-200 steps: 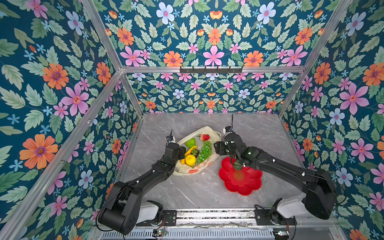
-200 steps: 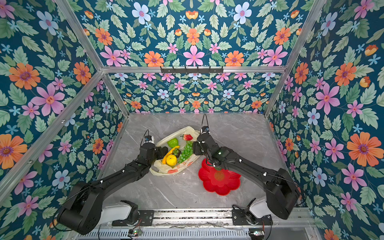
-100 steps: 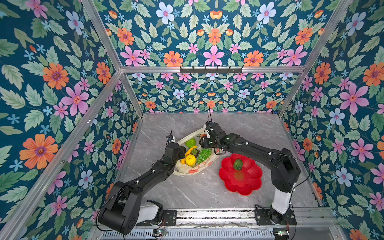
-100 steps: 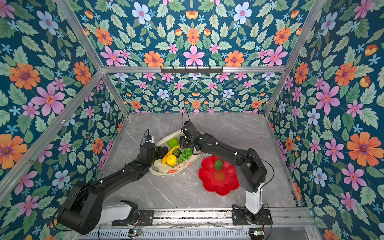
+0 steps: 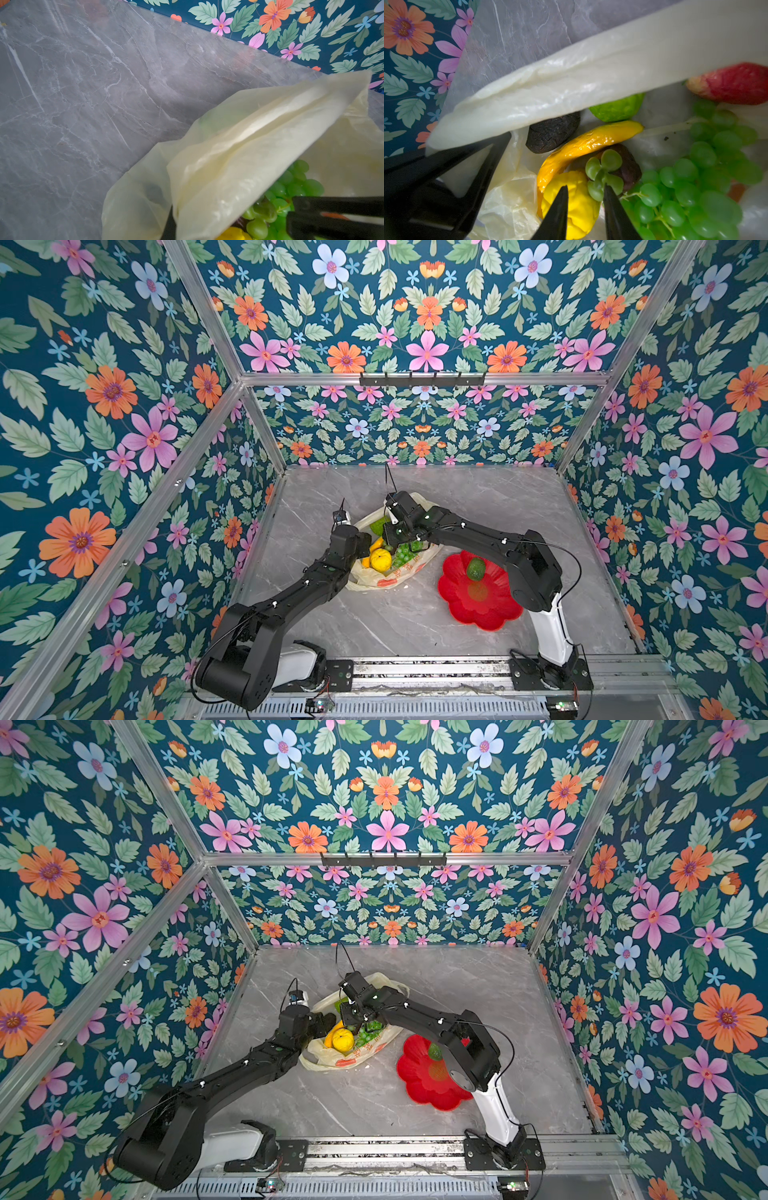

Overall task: Take the fake fruits out of the plastic bag
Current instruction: 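Move the right gripper back over the bag toward the yellow pepper, then grasp the dark brown fruit among the grapes with the right gripper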

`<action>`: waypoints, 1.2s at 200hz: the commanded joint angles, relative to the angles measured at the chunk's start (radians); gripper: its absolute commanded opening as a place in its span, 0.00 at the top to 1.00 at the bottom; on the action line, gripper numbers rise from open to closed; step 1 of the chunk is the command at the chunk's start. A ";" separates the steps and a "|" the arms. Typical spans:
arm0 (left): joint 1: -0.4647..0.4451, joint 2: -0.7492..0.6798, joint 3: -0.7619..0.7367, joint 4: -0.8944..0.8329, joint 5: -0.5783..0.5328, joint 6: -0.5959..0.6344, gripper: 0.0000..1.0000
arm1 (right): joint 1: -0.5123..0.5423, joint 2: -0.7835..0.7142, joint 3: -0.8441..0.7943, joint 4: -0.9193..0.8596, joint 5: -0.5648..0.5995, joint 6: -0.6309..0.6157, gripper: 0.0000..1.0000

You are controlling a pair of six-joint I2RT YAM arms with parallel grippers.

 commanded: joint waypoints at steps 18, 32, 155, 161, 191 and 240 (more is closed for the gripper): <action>0.001 -0.005 0.002 0.004 -0.001 0.006 1.00 | 0.005 0.035 0.041 -0.071 0.030 -0.016 0.71; 0.000 -0.005 0.002 0.004 -0.002 0.007 1.00 | 0.006 0.047 0.051 -0.081 0.036 -0.019 0.72; 0.001 -0.006 0.001 0.006 0.002 0.008 1.00 | 0.017 0.112 0.113 -0.133 0.084 -0.041 0.80; 0.002 -0.006 0.001 0.006 0.002 0.009 1.00 | 0.018 0.109 0.113 -0.134 0.086 -0.040 0.81; 0.001 -0.006 0.001 0.006 0.002 0.008 1.00 | 0.021 0.098 0.107 -0.134 0.101 -0.048 0.85; 0.001 -0.006 0.003 0.004 0.001 0.010 1.00 | 0.022 0.063 0.100 -0.136 0.109 -0.055 0.88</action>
